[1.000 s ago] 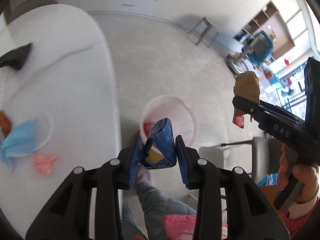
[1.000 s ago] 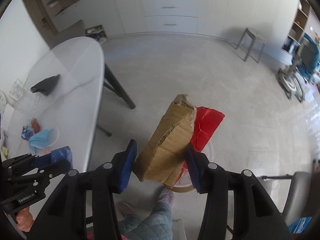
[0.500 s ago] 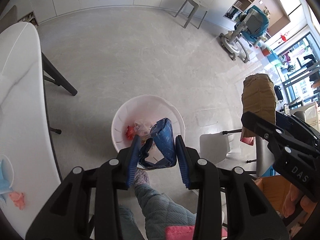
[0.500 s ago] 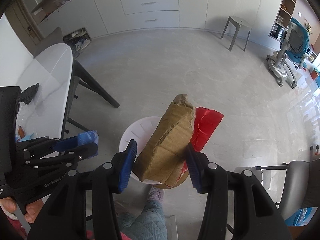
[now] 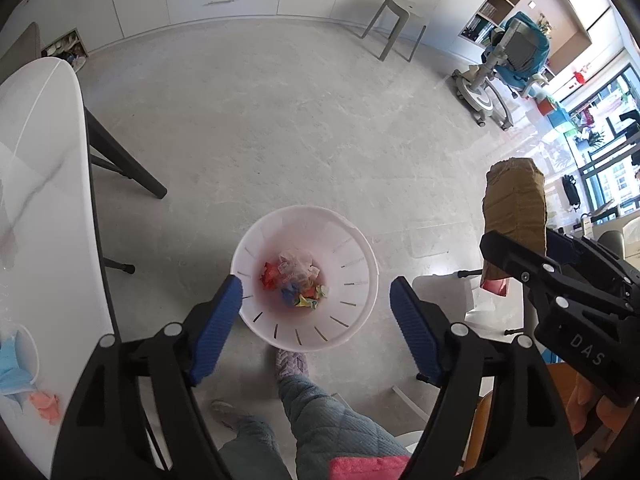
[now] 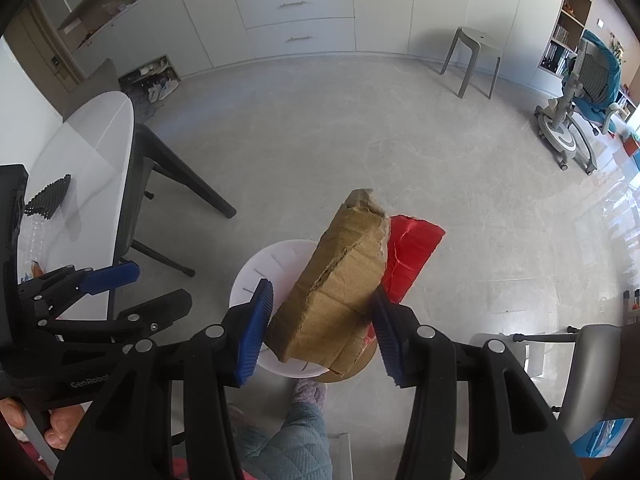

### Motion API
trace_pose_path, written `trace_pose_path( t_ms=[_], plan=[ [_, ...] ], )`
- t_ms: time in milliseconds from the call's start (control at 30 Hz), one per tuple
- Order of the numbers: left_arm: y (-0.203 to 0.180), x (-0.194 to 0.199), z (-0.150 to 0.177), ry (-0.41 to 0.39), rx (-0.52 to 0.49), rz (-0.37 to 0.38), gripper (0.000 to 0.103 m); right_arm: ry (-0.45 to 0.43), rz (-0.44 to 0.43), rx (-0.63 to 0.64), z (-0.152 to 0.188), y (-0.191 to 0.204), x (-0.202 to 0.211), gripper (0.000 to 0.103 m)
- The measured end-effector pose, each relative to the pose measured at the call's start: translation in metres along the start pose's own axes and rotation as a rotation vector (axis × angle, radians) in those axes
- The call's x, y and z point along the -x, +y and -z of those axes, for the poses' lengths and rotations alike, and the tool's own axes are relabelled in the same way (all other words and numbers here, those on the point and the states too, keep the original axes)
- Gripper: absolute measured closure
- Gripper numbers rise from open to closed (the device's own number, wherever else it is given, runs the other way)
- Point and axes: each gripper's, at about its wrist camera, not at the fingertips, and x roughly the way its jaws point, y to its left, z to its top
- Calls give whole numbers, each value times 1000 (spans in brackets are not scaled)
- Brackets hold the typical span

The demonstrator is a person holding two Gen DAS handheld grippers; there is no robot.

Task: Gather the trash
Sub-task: 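Open the right tool over the bin to drop the cardboard box, then return to the table and grasp the blue face mask with the left tool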

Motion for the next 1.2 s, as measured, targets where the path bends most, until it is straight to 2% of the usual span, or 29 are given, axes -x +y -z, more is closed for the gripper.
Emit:
trace_pose_path(
  t_ms=[467,667,700,767,800,833,933,1200],
  plan=[
    [14,18,8,-15,51,-37,27,17,-17,26,1,2,-5,53],
    [34,43,26,-45,93,-83,21,55,-50,79,2,19,-33,51],
    [41,50,31,-56,104,-98,21,68,-54,92,3,24,-41,49],
    [54,62,39,-72,128,-127,19,95,-55,126,6,37,-57,34],
    [63,69,45,-80,148,-148,19,97,-44,140,8,41,-62,17],
    [70,74,51,-86,167,-161,18,91,-16,161,10,48,-66,6],
    [100,91,68,-102,236,-205,17,93,17,213,11,68,-69,3],
    [191,132,129,-144,456,-287,14,-1,-24,336,5,144,-34,2]
  ],
)
